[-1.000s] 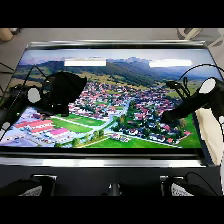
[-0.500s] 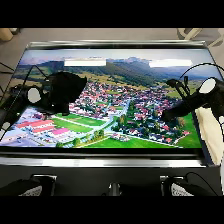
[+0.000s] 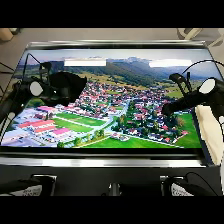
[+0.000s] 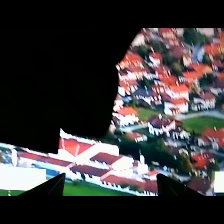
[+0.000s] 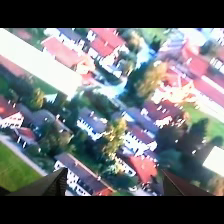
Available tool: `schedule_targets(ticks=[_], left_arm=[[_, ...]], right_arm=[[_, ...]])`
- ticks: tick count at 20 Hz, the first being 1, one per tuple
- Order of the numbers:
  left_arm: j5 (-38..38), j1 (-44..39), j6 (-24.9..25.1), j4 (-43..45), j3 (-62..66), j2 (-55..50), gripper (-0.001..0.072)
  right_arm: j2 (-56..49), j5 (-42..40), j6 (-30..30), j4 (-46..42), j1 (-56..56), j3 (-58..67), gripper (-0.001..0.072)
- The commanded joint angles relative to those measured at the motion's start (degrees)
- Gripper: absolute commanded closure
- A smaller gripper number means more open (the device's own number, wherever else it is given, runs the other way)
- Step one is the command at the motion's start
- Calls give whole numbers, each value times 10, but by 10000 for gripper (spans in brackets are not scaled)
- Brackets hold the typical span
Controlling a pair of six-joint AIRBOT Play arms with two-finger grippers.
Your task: Fold the shirts.
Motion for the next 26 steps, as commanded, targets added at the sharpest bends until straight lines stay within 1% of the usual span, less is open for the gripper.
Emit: schedule_targets(ticks=[1,2,3,4,8,9,10,11,14,15,17,18,19,20,23,25,26], left_arm=[[-43,69,-31,5,140,-117,62],[-79,85,-45,3,186,-160,57],[-109,96,-48,-9,227,-202,29],[-126,102,-48,-27,257,-237,30],[-124,101,-48,-126,277,-317,33],[-126,100,-47,-142,277,-328,98],[-126,100,-34,-169,277,-333,497],[-125,100,-14,-196,278,-331,672],[-126,95,55,-251,296,-292,677],[-126,88,84,-257,302,-264,677],[-126,61,167,-258,308,-181,677],[-126,39,199,-258,308,-128,677],[-126,14,219,-258,308,-78,677],[-125,-15,230,-258,308,-25,677],[-109,-109,229,-257,306,88,677],[-104,-173,226,-255,306,118,677],[-104,-202,226,-251,304,117,677]], right_arm=[[0,-40,-1,10,1,0,99],[0,-38,-1,12,1,0,99],[0,-32,-1,12,1,0,100],[0,-24,-2,12,1,0,100],[0,-23,-1,16,1,0,100],[0,-23,-1,22,1,0,101],[0,-23,-2,33,1,0,103],[0,-23,-2,45,1,0,108],[1,-37,-51,34,0,17,111],[3,-43,-56,25,0,33,111],[17,-43,-56,4,0,88,111],[31,-44,-56,-7,0,123,111],[48,-47,-56,-17,0,156,111],[71,-54,-56,-29,1,192,111],[157,-94,-46,-49,0,261,111],[218,-105,-34,-49,0,271,111],[244,-96,-27,-49,0,271,111]])
